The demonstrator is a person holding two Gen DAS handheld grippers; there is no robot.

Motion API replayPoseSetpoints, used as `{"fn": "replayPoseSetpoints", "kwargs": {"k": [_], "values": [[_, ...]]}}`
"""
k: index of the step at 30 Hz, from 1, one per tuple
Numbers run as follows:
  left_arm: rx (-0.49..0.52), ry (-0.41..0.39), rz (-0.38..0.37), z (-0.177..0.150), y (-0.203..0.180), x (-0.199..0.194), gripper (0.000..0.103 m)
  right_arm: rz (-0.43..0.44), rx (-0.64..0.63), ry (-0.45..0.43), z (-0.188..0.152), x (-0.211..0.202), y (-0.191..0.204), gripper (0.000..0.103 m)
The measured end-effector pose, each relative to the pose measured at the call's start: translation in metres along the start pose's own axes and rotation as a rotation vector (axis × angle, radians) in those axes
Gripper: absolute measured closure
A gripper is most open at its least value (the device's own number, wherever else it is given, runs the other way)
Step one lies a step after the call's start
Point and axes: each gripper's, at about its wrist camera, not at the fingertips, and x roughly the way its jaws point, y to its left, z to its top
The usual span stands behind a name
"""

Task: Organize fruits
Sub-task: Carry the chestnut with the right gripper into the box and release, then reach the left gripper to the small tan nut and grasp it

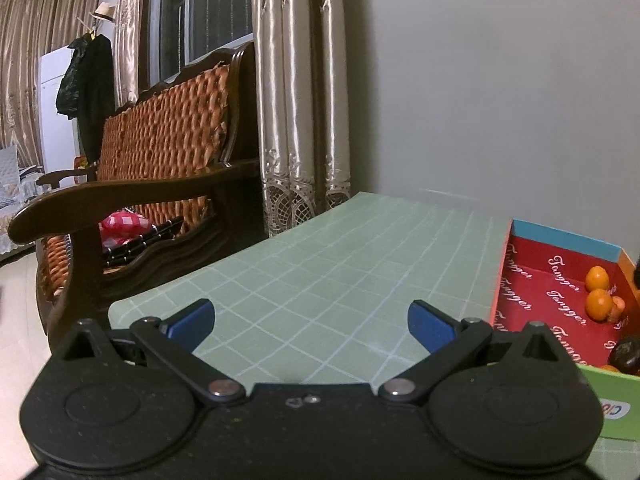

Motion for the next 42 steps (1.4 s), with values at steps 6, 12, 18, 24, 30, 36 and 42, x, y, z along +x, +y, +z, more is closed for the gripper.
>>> {"fn": "replayPoseSetpoints", "kwargs": {"k": [6, 12, 18, 24, 30, 36, 42], "values": [[0.0, 0.004, 0.0, -0.001, 0.004, 0.001, 0.006, 0.048, -0.009, 0.011, -0.002, 0.013, 0.027, 0.065], [0.003, 0.0, -0.009, -0.001, 0.006, 0.001, 0.006, -0.023, 0.006, -0.138, -0.004, 0.0, 0.028, 0.0], [0.005, -0.001, -0.018, -0.001, 0.003, 0.001, 0.006, -0.048, 0.122, -0.171, -0.004, -0.007, -0.006, 0.0], [0.003, -0.007, -0.045, 0.0, -0.004, -0.002, 0.006, -0.11, 0.189, -0.165, -0.007, -0.019, -0.04, 0.0], [0.005, -0.01, -0.096, 0.002, -0.018, -0.007, 0.006, -0.177, 0.217, -0.168, -0.015, -0.046, -0.071, 0.0], [-0.019, -0.03, -0.172, 0.004, -0.037, -0.016, 0.006, -0.255, 0.23, -0.171, -0.024, -0.069, -0.096, 0.0], [0.012, -0.05, -0.263, 0.001, -0.071, -0.028, 0.006, -0.311, 0.234, -0.16, -0.032, -0.096, -0.118, 0.0]]}}
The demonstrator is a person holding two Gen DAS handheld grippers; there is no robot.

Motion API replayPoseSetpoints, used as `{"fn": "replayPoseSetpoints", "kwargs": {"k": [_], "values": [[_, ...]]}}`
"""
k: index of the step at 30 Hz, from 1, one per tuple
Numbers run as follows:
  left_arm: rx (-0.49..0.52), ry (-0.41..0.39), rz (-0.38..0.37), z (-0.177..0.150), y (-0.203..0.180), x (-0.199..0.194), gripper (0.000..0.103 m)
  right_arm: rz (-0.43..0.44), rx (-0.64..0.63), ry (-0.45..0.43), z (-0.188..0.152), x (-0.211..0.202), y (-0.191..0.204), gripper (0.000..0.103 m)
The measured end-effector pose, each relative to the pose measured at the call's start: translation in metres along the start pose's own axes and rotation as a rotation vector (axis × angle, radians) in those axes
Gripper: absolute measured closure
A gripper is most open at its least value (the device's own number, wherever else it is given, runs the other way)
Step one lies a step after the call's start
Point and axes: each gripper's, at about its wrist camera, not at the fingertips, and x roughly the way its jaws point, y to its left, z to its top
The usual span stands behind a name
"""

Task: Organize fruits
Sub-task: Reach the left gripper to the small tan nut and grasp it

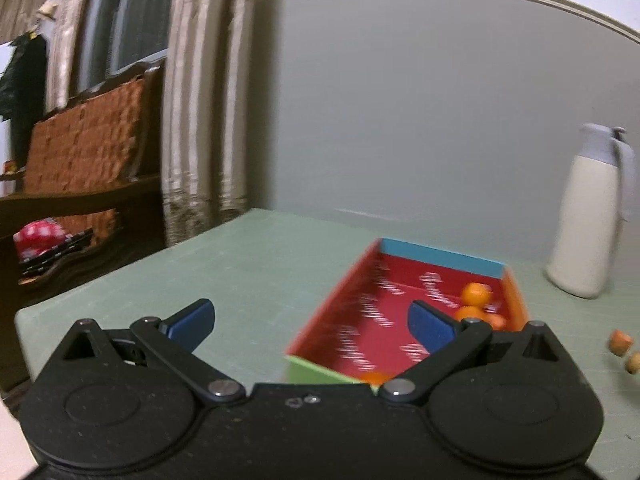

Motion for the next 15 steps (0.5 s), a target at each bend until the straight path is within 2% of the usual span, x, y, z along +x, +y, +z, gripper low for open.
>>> {"fn": "replayPoseSetpoints", "kwargs": {"k": [7, 15], "values": [[0.035, -0.004, -0.112, -0.007, -0.05, -0.005, 0.006, -0.072, -0.032, -0.013, 0.001, -0.026, -0.038, 0.0], [0.126, 0.04, -0.277, -0.024, -0.135, -0.008, 0.006, -0.208, 0.019, 0.012, -0.001, -0.05, -0.102, 0.0]]}}
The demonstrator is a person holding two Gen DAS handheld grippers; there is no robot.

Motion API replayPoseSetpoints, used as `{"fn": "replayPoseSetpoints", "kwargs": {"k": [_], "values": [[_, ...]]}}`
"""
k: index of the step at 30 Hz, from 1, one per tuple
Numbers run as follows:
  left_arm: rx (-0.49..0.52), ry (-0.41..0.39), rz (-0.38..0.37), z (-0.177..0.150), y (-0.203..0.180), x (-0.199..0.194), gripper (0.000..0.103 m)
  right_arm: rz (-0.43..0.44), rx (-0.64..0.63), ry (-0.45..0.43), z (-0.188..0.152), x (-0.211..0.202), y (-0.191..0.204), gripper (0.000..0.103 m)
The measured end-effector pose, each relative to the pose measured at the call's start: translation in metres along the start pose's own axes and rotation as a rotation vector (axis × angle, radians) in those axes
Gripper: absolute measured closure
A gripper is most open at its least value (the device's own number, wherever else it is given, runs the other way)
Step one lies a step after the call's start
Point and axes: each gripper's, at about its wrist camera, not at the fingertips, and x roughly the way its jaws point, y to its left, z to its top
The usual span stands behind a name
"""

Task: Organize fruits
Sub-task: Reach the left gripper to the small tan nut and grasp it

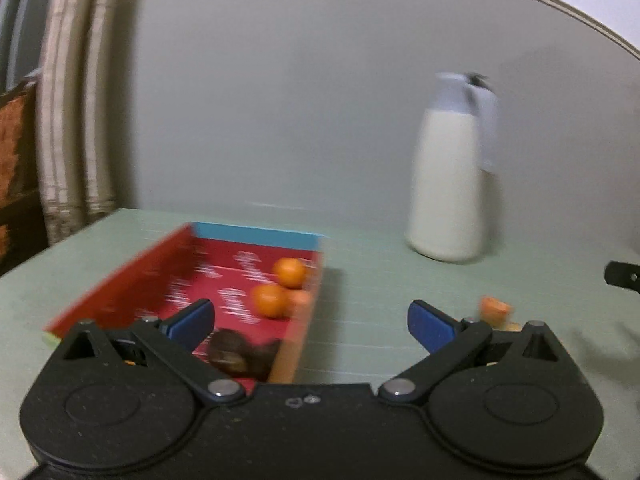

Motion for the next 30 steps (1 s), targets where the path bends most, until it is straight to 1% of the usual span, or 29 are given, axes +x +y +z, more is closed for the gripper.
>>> {"fn": "replayPoseSetpoints", "kwargs": {"k": [4, 6, 10, 15, 17, 19, 21, 24, 25, 27, 28, 30], "values": [[0.033, 0.04, -0.085, -0.007, -0.035, 0.015, 0.006, -0.048, 0.02, 0.039, -0.002, -0.001, -0.025, 0.0], [0.063, 0.052, -0.129, -0.009, -0.053, 0.022, 0.009, -0.062, 0.02, 0.045, -0.002, -0.002, -0.033, 0.0], [0.102, 0.083, -0.201, -0.013, -0.082, 0.034, 0.026, -0.087, 0.025, 0.047, -0.002, -0.003, -0.046, 0.0], [0.121, 0.134, -0.253, -0.018, -0.108, 0.048, 0.038, -0.124, 0.023, 0.067, -0.002, 0.006, -0.06, 0.0], [0.135, 0.156, -0.262, -0.019, -0.114, 0.052, 0.045, -0.139, 0.025, 0.075, -0.004, 0.009, -0.067, 0.0], [0.135, 0.172, -0.267, -0.018, -0.119, 0.058, 0.047, -0.151, 0.033, 0.085, -0.004, 0.013, -0.073, 0.0], [0.141, 0.192, -0.271, -0.018, -0.123, 0.065, 0.053, -0.161, 0.035, 0.093, -0.004, 0.014, -0.078, 0.0], [0.157, 0.233, -0.268, -0.018, -0.132, 0.075, 0.07, -0.17, 0.042, 0.097, -0.004, 0.015, -0.084, 0.0], [0.159, 0.248, -0.269, -0.018, -0.134, 0.079, 0.078, -0.17, 0.045, 0.096, -0.004, 0.013, -0.087, 0.0], [0.159, 0.248, -0.263, -0.016, -0.136, 0.084, 0.085, -0.168, 0.048, 0.096, -0.004, 0.014, -0.087, 0.0], [0.162, 0.248, -0.263, -0.016, -0.137, 0.085, 0.087, -0.166, 0.045, 0.096, -0.004, 0.014, -0.087, 0.0], [0.162, 0.245, -0.265, -0.016, -0.138, 0.085, 0.088, -0.161, 0.037, 0.097, -0.004, 0.015, -0.086, 0.0]]}}
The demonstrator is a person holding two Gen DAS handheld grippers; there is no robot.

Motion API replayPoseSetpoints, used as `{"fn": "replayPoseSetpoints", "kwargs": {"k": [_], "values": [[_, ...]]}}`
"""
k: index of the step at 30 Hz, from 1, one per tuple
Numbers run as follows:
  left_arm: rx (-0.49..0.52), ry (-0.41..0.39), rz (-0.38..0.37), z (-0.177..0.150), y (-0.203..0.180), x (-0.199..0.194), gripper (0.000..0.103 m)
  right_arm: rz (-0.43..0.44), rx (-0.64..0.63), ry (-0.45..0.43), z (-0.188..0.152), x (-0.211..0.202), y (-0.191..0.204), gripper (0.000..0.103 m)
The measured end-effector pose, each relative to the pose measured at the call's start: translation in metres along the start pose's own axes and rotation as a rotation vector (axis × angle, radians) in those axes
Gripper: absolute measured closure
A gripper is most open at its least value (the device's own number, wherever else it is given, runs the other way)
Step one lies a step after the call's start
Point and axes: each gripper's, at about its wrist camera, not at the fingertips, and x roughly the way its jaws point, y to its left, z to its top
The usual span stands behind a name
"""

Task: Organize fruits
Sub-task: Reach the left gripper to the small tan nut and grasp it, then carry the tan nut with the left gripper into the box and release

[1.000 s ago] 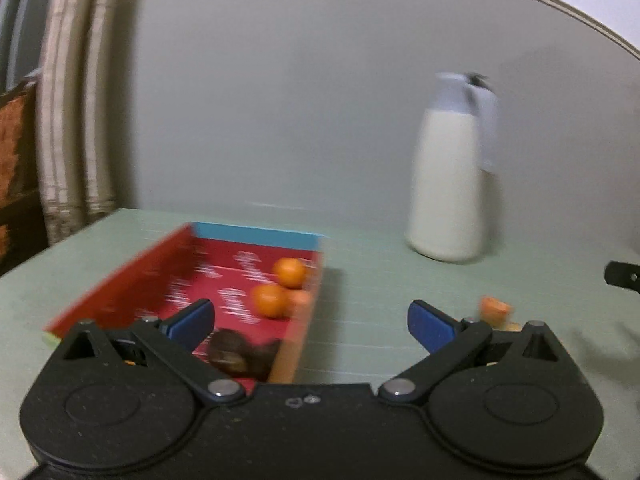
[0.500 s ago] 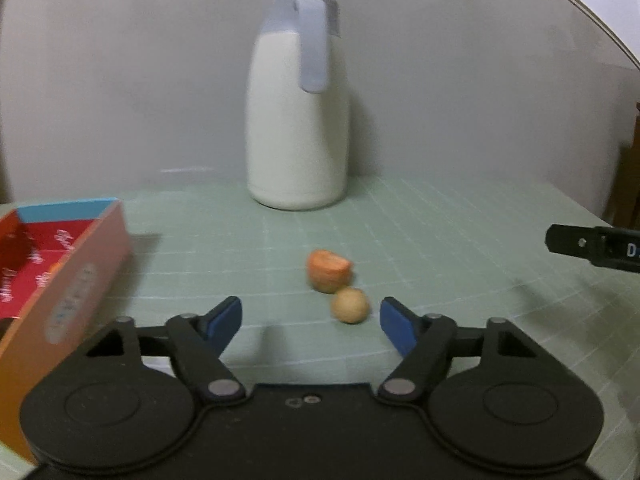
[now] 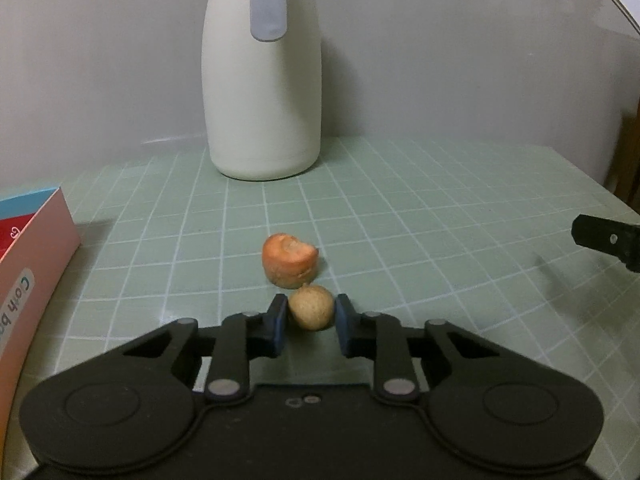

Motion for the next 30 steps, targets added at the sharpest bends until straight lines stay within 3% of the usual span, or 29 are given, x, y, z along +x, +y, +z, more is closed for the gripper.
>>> {"fn": "replayPoseSetpoints", "kwargs": {"k": [15, 24, 30], "values": [[0.015, -0.102, 0.03, -0.004, 0.018, -0.047, 0.088, 0.052, -0.006, 0.014, 0.002, 0.002, 0.02, 0.0], [-0.02, -0.22, 0.15, -0.004, 0.07, -0.098, 0.088, 0.107, -0.032, 0.021, 0.003, 0.001, 0.055, 0.0], [-0.074, -0.23, 0.254, -0.011, 0.122, -0.121, 0.088, 0.132, -0.045, 0.024, 0.0, -0.002, 0.077, 0.0]]}}
